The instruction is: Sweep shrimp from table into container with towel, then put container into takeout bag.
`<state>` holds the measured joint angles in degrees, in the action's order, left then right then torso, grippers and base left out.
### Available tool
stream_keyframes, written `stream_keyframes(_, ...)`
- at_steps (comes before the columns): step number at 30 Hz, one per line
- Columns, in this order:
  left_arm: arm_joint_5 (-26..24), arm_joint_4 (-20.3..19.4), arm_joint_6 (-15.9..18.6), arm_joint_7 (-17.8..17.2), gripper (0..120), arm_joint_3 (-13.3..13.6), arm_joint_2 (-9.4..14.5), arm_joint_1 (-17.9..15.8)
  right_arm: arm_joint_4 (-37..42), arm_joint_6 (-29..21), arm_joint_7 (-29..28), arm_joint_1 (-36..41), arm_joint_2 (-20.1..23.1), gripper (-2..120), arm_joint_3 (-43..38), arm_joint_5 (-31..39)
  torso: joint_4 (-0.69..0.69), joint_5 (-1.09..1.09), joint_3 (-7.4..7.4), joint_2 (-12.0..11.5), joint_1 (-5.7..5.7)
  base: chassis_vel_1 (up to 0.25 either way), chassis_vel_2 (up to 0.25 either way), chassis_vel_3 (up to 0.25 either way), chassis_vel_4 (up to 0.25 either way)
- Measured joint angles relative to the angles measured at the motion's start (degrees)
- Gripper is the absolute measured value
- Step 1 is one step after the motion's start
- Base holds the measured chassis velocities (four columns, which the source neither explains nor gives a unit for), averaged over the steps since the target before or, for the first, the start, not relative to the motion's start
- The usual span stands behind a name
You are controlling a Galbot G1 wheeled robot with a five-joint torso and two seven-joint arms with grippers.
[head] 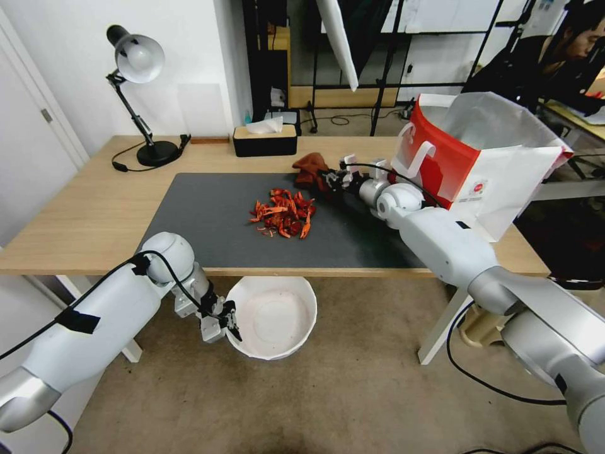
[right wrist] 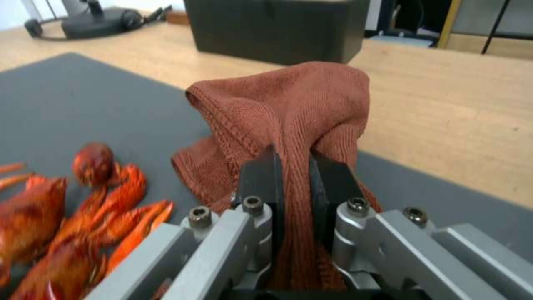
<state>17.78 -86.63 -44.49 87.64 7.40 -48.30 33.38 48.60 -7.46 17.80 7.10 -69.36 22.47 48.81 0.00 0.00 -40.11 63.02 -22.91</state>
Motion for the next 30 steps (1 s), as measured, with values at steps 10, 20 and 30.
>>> stream_keyframes(10,-0.29,-0.56,-0.09,0.0,0,-0.76,0.58,0.67,0.09,-1.39,1.14,0.84,-0.13,7,0.99,-2.62,0.0,0.0,0.0,0.0,0.0,0.0,0.0,0.0,0.0)
stream_keyframes(20,-0.38,-0.84,-0.09,0.0,0,-0.86,0.9,0.73,2.9,-2.63,0.96,1.4,1.08,7,2.13,-2.55,0.0,0.0,0.0,0.0,0.0,0.0,0.0,0.0,0.0)
stream_keyframes(30,0.05,-1.09,0.39,0.0,0,0.81,-0.27,-0.32,7.67,-3.96,-1.09,2.63,2.94,7,2.88,-1.03,-0.01,0.0,0.0,0.0,0.0,0.0,0.0,0.0,0.0)
